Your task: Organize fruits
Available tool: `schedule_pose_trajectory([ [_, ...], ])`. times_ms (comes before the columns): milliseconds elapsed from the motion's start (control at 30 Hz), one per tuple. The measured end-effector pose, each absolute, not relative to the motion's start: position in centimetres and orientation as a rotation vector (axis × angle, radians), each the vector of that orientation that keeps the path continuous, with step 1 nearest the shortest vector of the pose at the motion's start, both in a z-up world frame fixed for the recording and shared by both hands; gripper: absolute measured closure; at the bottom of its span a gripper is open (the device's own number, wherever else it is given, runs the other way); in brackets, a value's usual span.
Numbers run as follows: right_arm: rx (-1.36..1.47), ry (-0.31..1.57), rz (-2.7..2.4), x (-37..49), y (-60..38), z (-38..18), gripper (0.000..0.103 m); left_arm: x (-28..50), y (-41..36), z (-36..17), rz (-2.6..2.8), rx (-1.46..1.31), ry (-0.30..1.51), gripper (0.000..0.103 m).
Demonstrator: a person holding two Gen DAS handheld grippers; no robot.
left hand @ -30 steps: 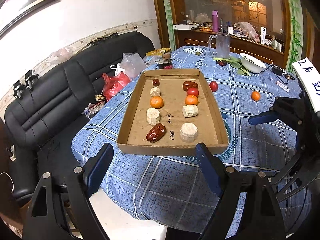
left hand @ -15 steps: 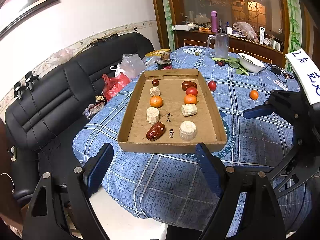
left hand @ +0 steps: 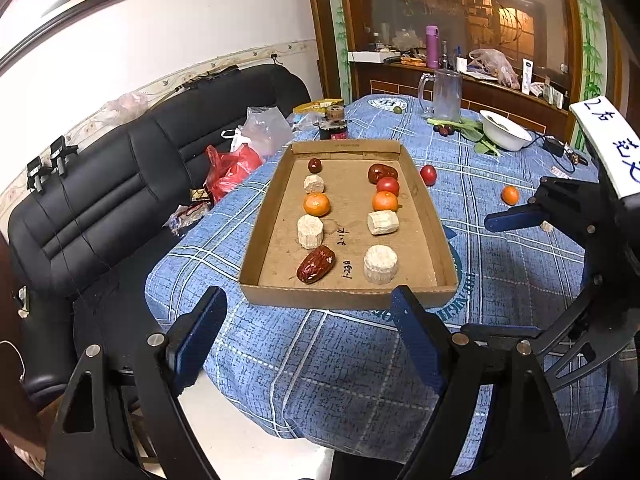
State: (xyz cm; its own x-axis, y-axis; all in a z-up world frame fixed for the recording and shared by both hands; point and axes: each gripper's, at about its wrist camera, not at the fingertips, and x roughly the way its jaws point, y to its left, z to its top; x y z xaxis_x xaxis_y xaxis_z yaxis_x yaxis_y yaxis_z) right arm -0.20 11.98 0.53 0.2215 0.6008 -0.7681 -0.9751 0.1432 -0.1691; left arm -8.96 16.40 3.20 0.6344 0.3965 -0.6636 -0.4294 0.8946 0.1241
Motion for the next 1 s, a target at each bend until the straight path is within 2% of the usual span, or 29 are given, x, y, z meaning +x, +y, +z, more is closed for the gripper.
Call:
schedule_pose_trajectory([
  [1000,-0.759,0.642,1.248,0.5,12.9,-0.1,0.011,-8.4,17.6,2.7,0.502,-0.046,0.754,0.019],
])
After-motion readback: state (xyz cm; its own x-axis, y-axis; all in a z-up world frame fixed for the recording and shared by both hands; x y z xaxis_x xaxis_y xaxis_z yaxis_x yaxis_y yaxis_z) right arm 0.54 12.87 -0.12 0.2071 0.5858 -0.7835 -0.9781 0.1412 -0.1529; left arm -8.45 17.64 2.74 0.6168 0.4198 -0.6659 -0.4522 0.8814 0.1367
